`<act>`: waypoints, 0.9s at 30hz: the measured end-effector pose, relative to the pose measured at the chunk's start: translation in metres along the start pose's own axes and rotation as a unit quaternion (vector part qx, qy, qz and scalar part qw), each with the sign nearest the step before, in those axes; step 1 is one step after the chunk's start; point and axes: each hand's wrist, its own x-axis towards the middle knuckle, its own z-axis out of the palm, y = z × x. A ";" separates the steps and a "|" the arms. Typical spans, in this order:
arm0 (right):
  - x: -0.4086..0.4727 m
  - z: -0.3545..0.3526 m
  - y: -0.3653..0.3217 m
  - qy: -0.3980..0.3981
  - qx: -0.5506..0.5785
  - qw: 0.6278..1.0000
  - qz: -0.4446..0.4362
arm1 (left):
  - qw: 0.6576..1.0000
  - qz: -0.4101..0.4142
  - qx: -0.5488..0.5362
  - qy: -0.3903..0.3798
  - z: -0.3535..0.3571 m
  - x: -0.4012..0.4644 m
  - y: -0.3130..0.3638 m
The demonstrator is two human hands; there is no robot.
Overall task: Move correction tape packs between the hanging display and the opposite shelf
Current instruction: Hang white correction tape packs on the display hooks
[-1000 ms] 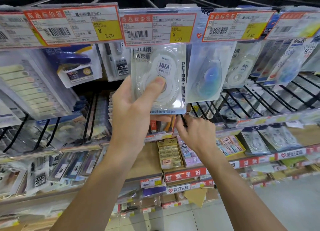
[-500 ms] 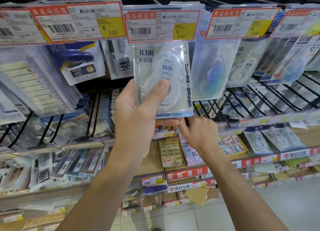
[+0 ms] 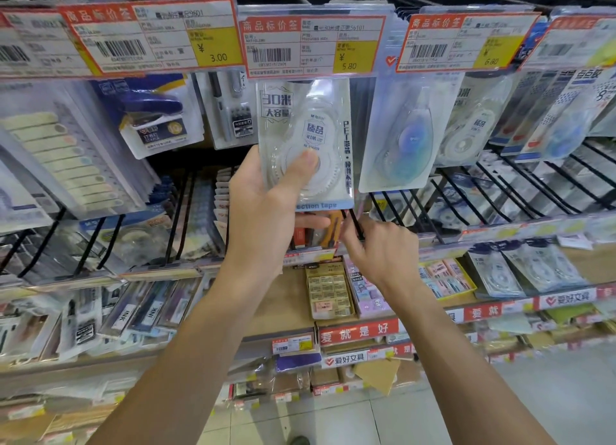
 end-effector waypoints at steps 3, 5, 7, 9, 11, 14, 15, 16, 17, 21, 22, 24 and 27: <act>0.001 -0.001 -0.001 0.003 0.004 1.000 0.000 | 0.999 -0.004 0.016 0.032 -0.003 0.017 -0.010; 0.001 -0.001 -0.001 0.003 0.000 1.000 0.000 | 0.998 -0.003 0.010 0.064 -0.005 0.029 -0.017; 0.001 0.000 -0.001 0.007 -0.002 1.000 0.001 | 0.995 -0.001 0.005 0.095 -0.006 0.041 -0.024; 0.001 0.001 -0.001 0.009 -0.001 1.000 0.002 | 0.992 -0.018 -0.014 0.122 -0.005 0.054 -0.032; 0.001 0.001 0.000 0.010 0.000 1.000 0.002 | 0.986 -0.051 -0.059 0.146 -0.003 0.065 -0.040; 0.001 0.001 0.000 0.007 0.001 1.000 0.003 | 0.975 -0.072 -0.115 0.176 0.004 0.083 -0.053; 0.001 0.001 0.000 0.006 0.001 1.000 0.002 | 0.971 -0.078 -0.134 0.184 0.007 0.089 -0.056; 0.001 0.001 0.000 0.005 0.000 1.000 0.002 | 0.966 -0.086 -0.150 0.193 0.010 0.095 -0.059; 0.000 0.001 0.001 0.002 0.000 1.000 0.002 | 0.961 -0.094 -0.164 0.201 0.012 0.101 -0.061; 0.000 0.002 0.002 0.001 0.000 1.000 0.001 | 0.953 -0.093 -0.198 0.208 0.018 0.123 -0.070; 0.000 0.002 0.001 0.001 -0.001 1.000 0.000 | 0.953 -0.089 -0.203 0.206 0.018 0.128 -0.073; 0.000 0.001 0.001 0.002 -0.005 1.000 -0.001 | 0.952 -0.084 -0.212 0.202 0.018 0.139 -0.077; 0.000 0.001 0.001 0.003 -0.006 1.000 -0.004 | 0.951 -0.084 -0.222 0.201 0.015 0.156 -0.082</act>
